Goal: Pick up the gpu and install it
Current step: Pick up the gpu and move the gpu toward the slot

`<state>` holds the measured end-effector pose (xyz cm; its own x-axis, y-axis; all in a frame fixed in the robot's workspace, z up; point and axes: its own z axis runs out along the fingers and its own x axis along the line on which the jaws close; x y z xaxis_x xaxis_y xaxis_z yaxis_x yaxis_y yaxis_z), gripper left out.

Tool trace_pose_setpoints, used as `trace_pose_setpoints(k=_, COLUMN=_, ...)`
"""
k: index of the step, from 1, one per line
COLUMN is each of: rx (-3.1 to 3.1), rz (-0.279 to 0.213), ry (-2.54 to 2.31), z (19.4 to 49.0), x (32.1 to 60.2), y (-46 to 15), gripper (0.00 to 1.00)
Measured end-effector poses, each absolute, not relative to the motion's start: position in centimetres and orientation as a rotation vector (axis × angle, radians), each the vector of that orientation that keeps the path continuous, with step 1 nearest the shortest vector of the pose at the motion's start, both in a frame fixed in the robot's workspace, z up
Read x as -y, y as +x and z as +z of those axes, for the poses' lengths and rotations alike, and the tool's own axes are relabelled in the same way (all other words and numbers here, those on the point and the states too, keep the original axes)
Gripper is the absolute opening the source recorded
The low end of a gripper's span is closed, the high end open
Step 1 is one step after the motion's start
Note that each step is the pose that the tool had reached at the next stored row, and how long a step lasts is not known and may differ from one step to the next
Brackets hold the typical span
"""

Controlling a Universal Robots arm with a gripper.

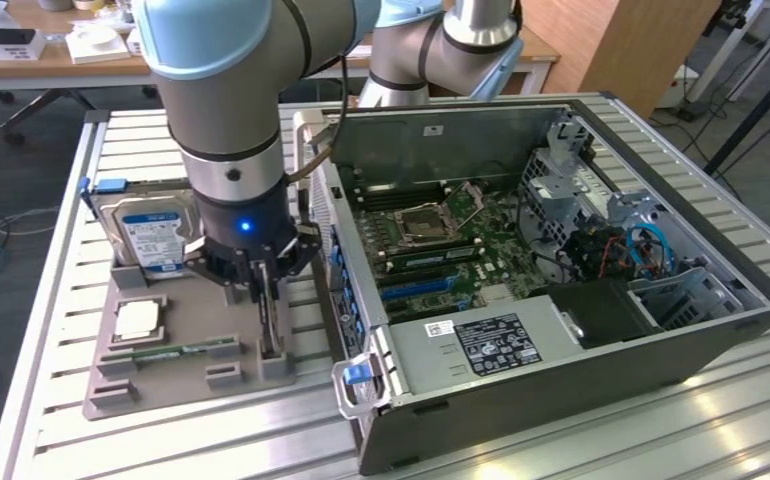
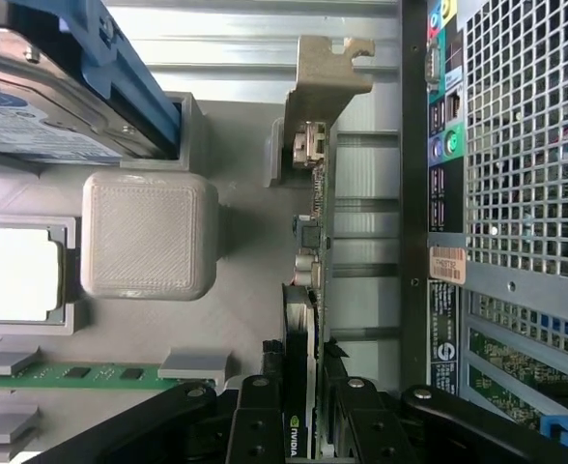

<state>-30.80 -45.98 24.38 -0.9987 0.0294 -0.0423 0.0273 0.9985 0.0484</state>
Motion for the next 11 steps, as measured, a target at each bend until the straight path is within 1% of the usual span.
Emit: trace_pose_setpoints(k=11, rx=-3.098, rz=0.075, ry=0.031, z=26.9, x=46.0, y=-30.8, gripper=0.26)
